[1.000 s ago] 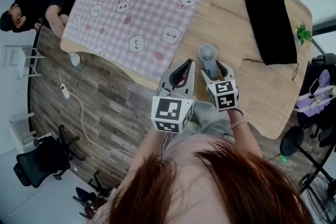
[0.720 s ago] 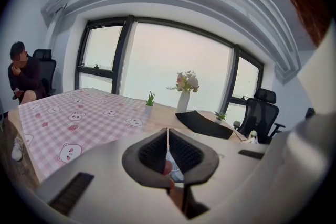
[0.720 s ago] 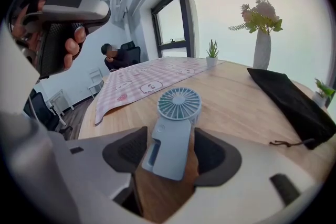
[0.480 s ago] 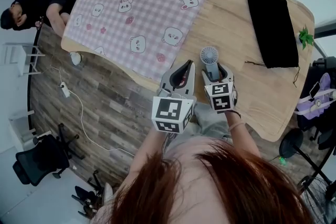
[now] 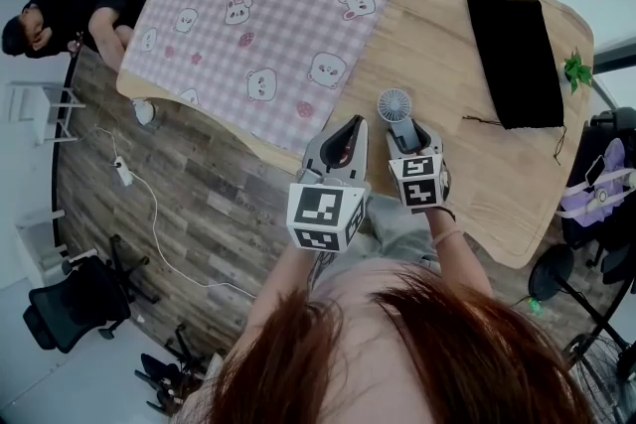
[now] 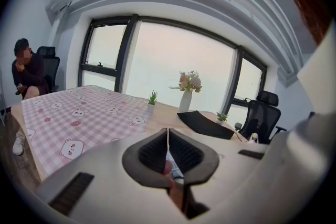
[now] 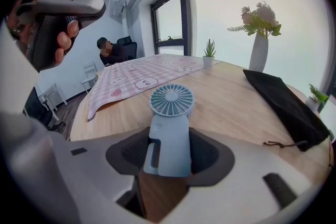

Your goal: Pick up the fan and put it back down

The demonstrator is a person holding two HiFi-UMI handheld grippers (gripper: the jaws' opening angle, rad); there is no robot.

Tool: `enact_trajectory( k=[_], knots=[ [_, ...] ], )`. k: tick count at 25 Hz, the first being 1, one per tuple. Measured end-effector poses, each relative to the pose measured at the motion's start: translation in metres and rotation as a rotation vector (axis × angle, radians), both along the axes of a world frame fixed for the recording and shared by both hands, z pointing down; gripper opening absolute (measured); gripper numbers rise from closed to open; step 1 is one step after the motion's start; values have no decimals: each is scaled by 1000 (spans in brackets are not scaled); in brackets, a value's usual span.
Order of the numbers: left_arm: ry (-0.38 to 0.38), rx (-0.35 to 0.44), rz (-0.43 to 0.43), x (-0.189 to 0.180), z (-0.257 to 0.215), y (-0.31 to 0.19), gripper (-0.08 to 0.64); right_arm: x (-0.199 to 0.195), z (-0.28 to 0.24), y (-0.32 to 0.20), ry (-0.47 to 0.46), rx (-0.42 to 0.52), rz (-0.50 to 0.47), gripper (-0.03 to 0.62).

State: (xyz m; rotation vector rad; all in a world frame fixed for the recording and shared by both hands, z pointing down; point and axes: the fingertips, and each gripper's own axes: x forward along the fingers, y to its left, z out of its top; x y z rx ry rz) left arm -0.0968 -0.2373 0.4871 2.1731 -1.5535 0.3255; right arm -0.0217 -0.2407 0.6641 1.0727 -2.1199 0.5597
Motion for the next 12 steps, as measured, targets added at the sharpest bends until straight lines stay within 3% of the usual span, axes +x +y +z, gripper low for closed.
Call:
enact_trajectory(
  k=[12],
  knots=[
    [-1,10,-17,-2,-5,11,14,1,-15,3,-54,21,18,212]
  ],
)
